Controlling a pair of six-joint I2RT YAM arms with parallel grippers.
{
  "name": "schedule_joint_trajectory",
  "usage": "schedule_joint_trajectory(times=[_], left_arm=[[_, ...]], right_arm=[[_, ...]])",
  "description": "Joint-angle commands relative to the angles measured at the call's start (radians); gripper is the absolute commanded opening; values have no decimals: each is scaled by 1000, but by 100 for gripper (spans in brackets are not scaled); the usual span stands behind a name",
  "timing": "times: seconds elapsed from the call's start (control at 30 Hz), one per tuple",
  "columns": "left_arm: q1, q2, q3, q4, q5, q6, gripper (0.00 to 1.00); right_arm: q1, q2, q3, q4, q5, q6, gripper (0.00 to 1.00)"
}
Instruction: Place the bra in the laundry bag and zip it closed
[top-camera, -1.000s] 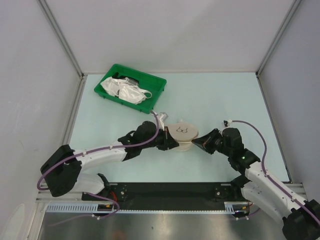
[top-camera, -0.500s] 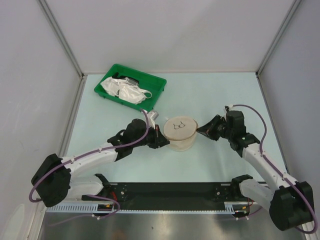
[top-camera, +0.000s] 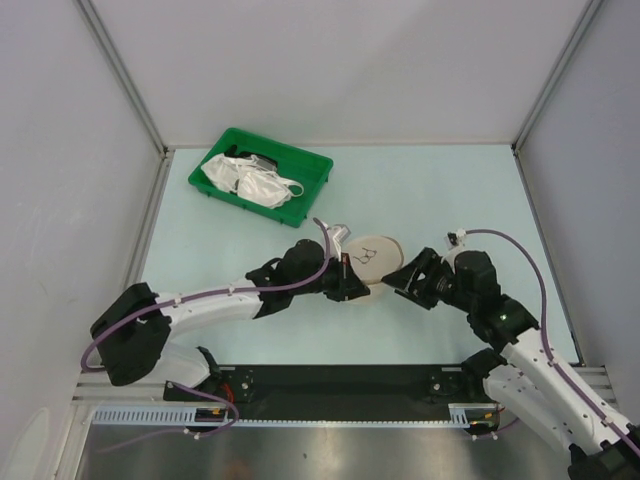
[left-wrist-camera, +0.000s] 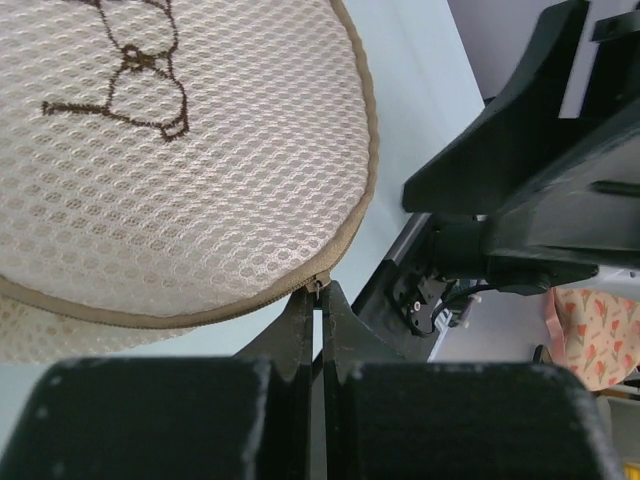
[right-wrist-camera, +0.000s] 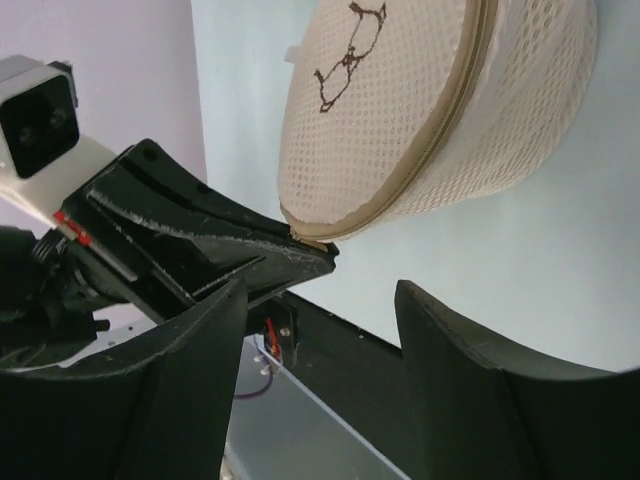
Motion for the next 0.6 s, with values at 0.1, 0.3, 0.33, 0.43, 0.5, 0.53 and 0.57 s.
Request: schedule_joint_trajectory(times=[0.1,0.3,0.33,0.43,0.5,0.53,0.57], left_arm=[[-53,24,67,68,3,-29,0],[-33,-43,29,-18,-67,0,0],[-19,-58,-1,-22,-70,2,0],[74,-127,-75,-52,-55,-2,0],[171,-184,-129,-79,-34,12,0],[202,-204,-143,-90,-26,21,0],[252,-219,-150,-107,-20,34,0]], right_arm=[[43,78,-43,129,57,119,54],[11,141,-41,171,90,87,13],[-4,145,-41,165,83,78,3],[-80,148,-47,157,31,35,0],[-136,148,-50,157,-19,-2,0],[-152,151,-49,162,-33,-14,0],[-166,156,-44,166,-62,-26,0]])
